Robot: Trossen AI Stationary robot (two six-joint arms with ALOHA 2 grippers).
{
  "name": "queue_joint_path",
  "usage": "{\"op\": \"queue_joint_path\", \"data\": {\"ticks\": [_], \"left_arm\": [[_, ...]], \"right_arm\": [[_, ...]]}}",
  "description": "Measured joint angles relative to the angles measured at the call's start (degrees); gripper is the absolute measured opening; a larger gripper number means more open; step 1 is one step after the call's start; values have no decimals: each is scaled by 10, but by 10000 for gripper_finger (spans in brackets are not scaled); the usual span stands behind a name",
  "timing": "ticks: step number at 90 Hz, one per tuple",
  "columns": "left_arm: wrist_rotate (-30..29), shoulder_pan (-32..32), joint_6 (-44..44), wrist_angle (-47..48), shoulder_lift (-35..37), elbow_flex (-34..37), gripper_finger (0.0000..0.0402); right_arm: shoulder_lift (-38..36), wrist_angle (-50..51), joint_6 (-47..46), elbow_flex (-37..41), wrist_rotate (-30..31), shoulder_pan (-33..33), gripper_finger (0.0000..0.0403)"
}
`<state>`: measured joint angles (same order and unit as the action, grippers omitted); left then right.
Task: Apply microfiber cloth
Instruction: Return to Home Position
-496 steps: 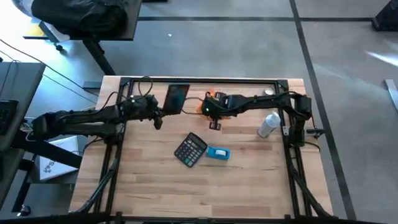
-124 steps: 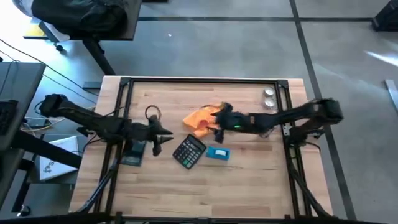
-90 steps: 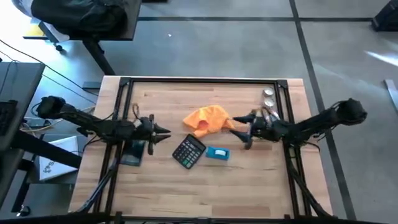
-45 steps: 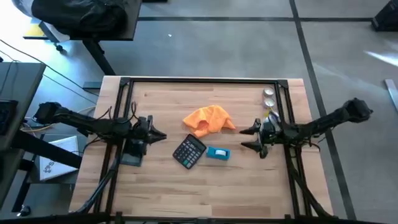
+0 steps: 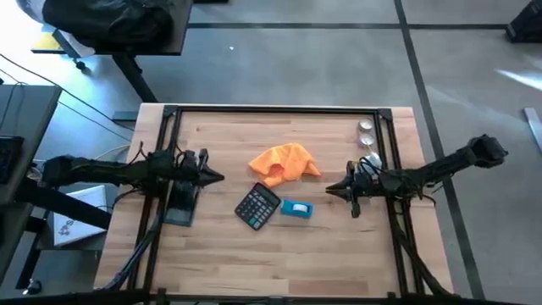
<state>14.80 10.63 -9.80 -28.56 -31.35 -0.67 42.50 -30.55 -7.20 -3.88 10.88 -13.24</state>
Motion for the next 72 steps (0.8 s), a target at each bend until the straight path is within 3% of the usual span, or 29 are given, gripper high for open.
{"op": "queue_joint_path", "data": {"ticks": [22, 29, 42, 58, 72], "left_arm": [[46, 86, 4, 3, 0, 0, 0], [72, 104, -3, -23, 0, 0, 0], [149, 132, -21, -118, 3, -1, 0], [151, 182, -5, -76, 4, -1, 0], [193, 212, -4, -46, 2, -1, 0]], "right_arm": [[-41, 46, 9, 1, -95, 80, 0], [-54, 7, 17, 31, -95, 93, 0], [-71, 46, 20, 33, -79, 104, 0], [-89, 33, 47, 33, -97, 116, 0], [-128, 47, 58, 33, -111, 130, 0]]}}
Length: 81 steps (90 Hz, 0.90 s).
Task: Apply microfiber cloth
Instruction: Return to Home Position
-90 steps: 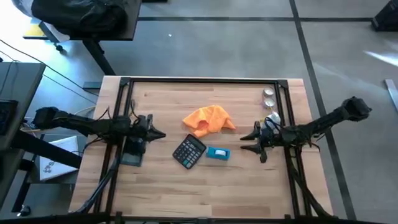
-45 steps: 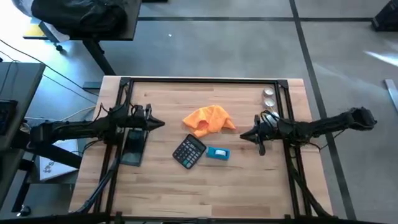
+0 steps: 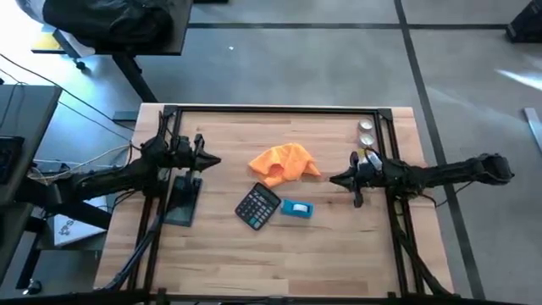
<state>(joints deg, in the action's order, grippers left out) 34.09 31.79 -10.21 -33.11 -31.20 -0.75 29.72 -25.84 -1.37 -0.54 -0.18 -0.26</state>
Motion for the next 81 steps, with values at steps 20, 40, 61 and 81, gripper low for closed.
{"op": "queue_joint_path", "data": {"ticks": [20, 40, 61, 81], "left_arm": [[6, 5, 29, 22, -4, 0, 0], [-3, 5, 65, 40, -4, 0, 0], [-3, 5, 83, 43, -4, 0, 0], [-12, 4, 85, 42, -4, 0, 0]], "right_arm": [[-77, 49, 10, 0, 11, 3, 0], [-149, 71, 18, 0, 21, 3, 0], [-176, 102, 15, 0, 19, 3, 0], [-207, 134, 23, 0, 6, 3, 0]]}}
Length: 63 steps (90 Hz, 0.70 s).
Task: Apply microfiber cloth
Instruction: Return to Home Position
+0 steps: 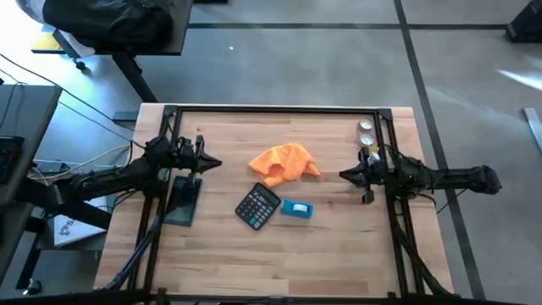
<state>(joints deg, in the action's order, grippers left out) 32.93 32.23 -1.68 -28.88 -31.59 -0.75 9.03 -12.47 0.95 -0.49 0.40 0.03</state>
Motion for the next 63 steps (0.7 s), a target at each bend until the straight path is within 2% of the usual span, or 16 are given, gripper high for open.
{"op": "queue_joint_path", "data": {"ticks": [12, 20, 28, 63], "left_arm": [[-28, 0, -1, 2, 0, 0, 0], [-28, 0, -2, 2, 0, 0, 0], [-28, 0, -1, 4, 0, 0, 0], [-50, 0, -2, 8, 0, 0, 0]], "right_arm": [[-50, 94, -45, 0, 29, 0, 0], [-89, 110, -47, 0, 18, 0, 0], [-88, 105, -23, 0, -6, 0, 0], [-79, 115, -22, 0, -5, 0, 0]]}}
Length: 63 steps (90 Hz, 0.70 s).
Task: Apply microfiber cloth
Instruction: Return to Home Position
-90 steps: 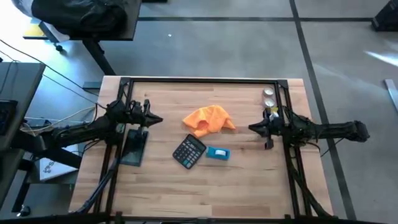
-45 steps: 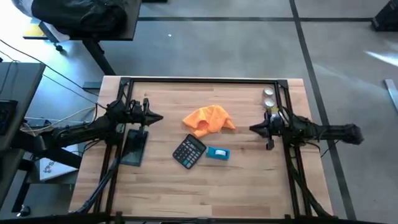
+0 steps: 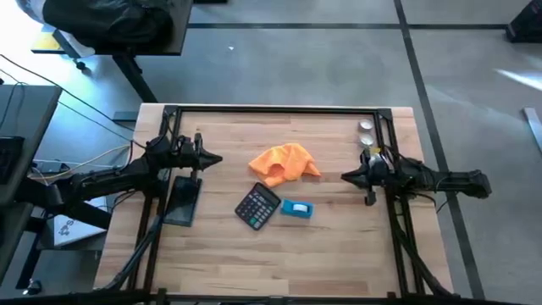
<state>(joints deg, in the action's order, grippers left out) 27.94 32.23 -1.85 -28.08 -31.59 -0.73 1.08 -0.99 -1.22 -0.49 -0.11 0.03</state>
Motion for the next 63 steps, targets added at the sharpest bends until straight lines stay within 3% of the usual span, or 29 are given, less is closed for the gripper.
{"op": "queue_joint_path", "data": {"ticks": [63], "left_arm": [[0, 0, -5, 0, 0, 0, 0]], "right_arm": [[0, 0, -3, 0, -1, 0, 0]]}}
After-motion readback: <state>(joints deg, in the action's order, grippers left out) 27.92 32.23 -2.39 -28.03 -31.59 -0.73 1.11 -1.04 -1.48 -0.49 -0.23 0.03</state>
